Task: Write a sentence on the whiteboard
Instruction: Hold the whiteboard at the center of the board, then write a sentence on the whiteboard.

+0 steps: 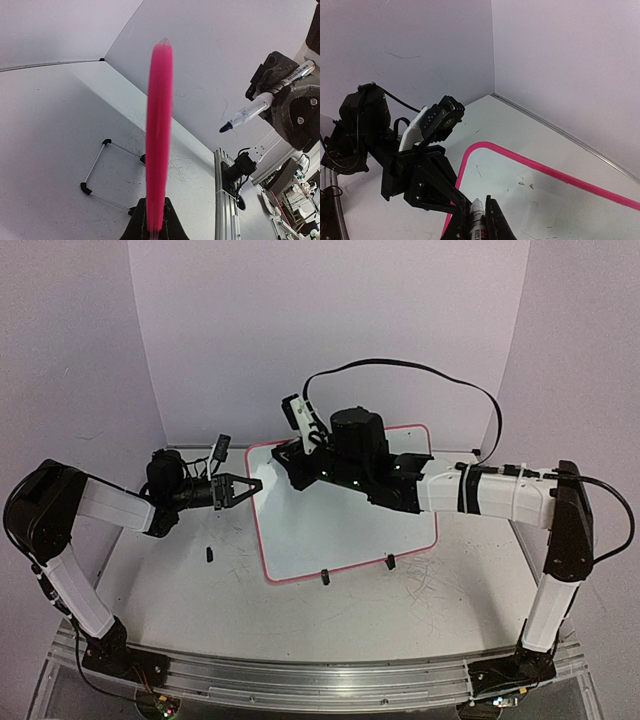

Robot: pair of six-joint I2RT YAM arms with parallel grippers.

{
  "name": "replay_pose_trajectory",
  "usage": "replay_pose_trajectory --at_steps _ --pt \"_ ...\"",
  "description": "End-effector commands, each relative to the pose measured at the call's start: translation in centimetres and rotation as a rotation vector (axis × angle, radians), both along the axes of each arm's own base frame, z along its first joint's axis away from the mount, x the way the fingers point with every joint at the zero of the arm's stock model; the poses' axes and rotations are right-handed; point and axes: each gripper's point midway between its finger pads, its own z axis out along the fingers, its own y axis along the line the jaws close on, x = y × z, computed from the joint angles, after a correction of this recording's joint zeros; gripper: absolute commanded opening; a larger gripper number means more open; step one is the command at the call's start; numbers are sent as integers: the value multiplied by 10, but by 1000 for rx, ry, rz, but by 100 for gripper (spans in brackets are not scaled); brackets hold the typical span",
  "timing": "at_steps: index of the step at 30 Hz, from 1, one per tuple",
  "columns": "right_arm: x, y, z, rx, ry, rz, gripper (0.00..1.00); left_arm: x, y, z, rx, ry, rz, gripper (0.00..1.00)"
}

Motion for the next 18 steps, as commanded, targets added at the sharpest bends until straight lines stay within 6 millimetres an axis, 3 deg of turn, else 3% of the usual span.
replay_pose_trajectory --at_steps 1,9,14,18 --pt "9 5 22 40 -59 -51 0 2 2 9 -12 -11 17 0" --pt "13 13 21 15 -96 -57 0 0 1 13 -17 -14 8 2" --pt "11 10 25 20 -98 -61 0 -7 6 19 -24 -24 16 33" --pt "10 11 26 22 -96 -52 0 -13 9 17 -21 -23 16 37"
